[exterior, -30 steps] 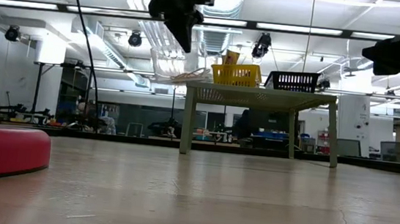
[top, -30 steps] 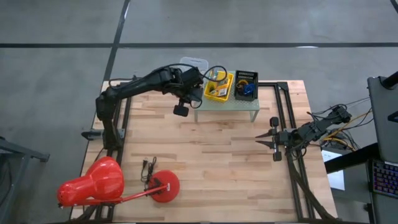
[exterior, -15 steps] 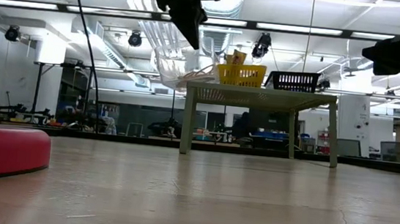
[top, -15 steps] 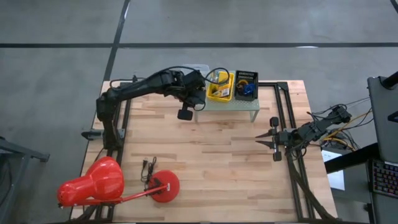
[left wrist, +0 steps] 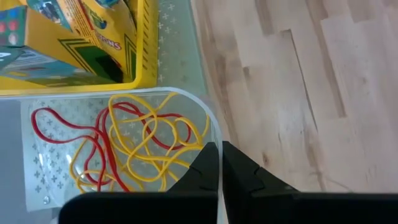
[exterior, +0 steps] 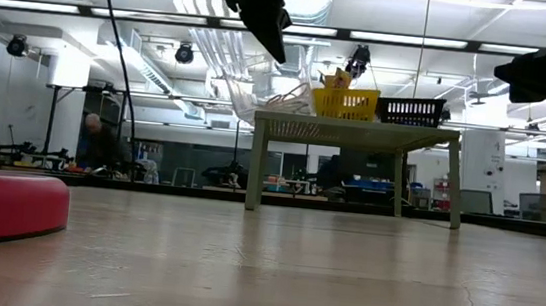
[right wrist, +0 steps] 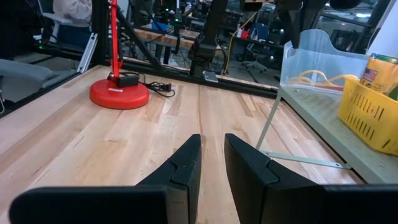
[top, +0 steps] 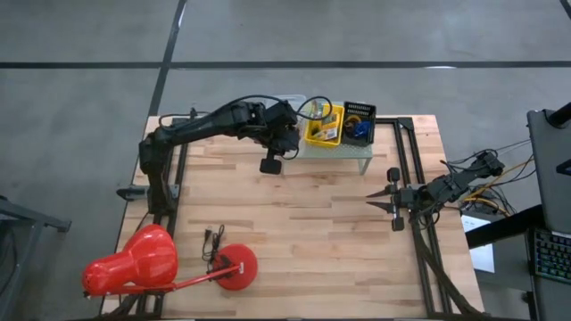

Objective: Pick & Place Office Desk Supplies
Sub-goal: Put the transparent bin with the rubber bands on the shelf

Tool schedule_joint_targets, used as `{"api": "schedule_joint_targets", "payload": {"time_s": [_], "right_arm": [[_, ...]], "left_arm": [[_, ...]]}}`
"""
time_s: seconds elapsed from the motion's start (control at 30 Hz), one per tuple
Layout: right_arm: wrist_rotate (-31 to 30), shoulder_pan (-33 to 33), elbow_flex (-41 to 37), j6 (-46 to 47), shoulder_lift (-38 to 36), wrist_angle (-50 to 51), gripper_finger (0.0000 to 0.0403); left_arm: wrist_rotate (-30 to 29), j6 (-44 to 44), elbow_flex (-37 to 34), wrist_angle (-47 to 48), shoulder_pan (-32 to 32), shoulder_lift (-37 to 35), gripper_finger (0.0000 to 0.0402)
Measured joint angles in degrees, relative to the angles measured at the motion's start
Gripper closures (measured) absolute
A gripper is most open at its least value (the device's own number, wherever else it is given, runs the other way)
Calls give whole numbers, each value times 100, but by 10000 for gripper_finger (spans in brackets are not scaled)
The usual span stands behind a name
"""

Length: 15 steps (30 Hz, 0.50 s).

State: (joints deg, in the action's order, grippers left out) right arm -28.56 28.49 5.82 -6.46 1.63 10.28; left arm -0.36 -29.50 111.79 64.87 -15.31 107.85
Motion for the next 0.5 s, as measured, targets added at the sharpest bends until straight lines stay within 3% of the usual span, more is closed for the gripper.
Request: {"api": "schedule_joint_targets", "payload": {"time_s": [0.5], "right_arm": [[0, -4, 0, 0, 1, 1, 335]], "left_arm": [[-10, 89, 2, -201, 0, 0, 399]]}}
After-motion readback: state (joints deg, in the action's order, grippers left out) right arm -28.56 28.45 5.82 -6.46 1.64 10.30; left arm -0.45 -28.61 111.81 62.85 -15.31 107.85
